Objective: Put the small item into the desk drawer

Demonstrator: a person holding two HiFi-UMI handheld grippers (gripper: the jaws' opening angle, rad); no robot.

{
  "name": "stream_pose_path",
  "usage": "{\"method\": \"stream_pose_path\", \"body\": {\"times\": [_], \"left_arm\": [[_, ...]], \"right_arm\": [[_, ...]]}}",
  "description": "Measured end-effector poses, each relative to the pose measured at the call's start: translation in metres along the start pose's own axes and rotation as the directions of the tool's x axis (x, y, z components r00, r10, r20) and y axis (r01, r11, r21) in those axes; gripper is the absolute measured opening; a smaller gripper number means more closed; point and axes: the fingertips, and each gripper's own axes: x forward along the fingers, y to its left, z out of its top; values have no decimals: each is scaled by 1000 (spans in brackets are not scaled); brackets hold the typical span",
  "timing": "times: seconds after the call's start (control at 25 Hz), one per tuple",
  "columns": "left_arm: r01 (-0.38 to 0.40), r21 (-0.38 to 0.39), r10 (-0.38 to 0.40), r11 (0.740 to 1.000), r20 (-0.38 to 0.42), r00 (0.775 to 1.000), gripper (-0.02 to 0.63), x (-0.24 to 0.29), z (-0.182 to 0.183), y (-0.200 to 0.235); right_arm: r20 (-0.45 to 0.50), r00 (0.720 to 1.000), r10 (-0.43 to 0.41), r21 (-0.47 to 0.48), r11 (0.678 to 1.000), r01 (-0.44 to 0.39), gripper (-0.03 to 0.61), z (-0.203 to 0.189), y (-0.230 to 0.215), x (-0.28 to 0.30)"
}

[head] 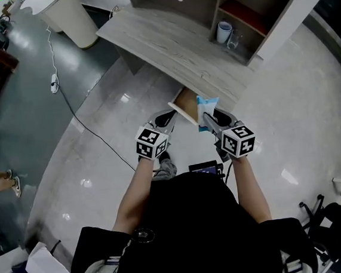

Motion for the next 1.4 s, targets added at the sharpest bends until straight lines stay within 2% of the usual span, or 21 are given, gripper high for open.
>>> {"method": "stream_pose_path", "body": {"times": [0.4,0.88,1.08,1.4], "left_arm": [[107,49,-107,993,1,994,2,21,33,47],[219,56,-218,974,-29,976,2,30,31,69],[225,36,-224,974,-29,974,2,36,30,71],[188,34,-187,982,-18,982,2,54,39,65]], "right_arm": [[49,994,-97,39,995,95,137,28,-6,37],[58,975,-216,97,973,209,137,22,-4,49],[48,973,-224,102,971,218,137,23,-8,51],[43,984,-172,73,983,168,137,38,-26,54]]}}
